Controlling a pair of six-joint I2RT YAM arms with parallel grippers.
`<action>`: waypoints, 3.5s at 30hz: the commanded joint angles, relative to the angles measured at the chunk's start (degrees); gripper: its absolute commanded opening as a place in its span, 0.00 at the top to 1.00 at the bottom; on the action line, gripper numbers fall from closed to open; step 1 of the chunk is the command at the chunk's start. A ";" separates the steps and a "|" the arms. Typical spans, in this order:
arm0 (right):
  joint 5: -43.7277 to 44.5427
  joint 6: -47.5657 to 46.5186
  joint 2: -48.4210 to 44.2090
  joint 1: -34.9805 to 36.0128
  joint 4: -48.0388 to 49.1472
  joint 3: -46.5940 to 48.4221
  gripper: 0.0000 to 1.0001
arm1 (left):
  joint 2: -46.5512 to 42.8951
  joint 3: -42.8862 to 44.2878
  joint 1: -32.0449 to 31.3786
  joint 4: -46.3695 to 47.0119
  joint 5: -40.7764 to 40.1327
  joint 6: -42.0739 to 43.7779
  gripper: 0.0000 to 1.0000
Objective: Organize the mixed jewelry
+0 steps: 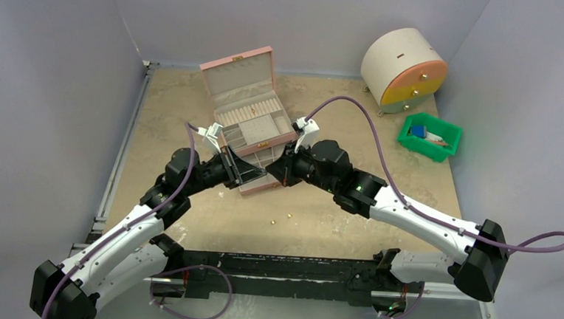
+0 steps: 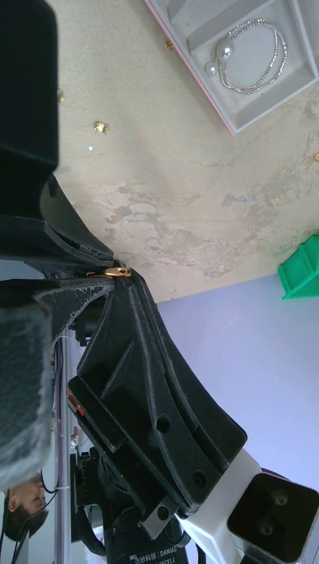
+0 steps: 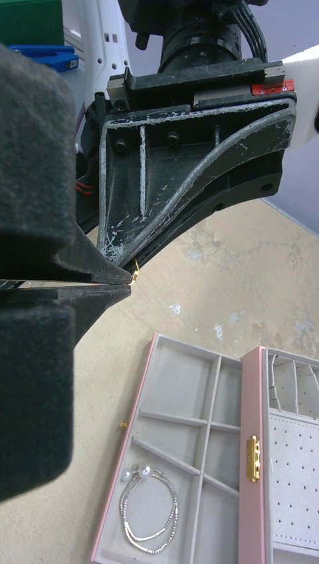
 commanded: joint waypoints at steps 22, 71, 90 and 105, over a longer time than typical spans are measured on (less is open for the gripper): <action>1.14 1.17 -2.19 0.77 2.46 -0.42 1.00 | -1.66 1.85 0.13 0.82 -0.50 1.76 1.00; -45.69 9.57 -10.30 -9.78 31.91 -11.62 0.60 | -6.23 10.66 0.12 -5.60 28.24 20.47 1.00; -47.75 11.68 -6.62 -8.78 36.20 -11.73 0.65 | -6.30 10.61 0.03 -4.77 27.41 19.58 1.00; -47.91 11.32 -6.43 -8.11 36.45 -11.56 0.76 | -5.90 10.79 0.04 -5.21 26.39 19.92 1.00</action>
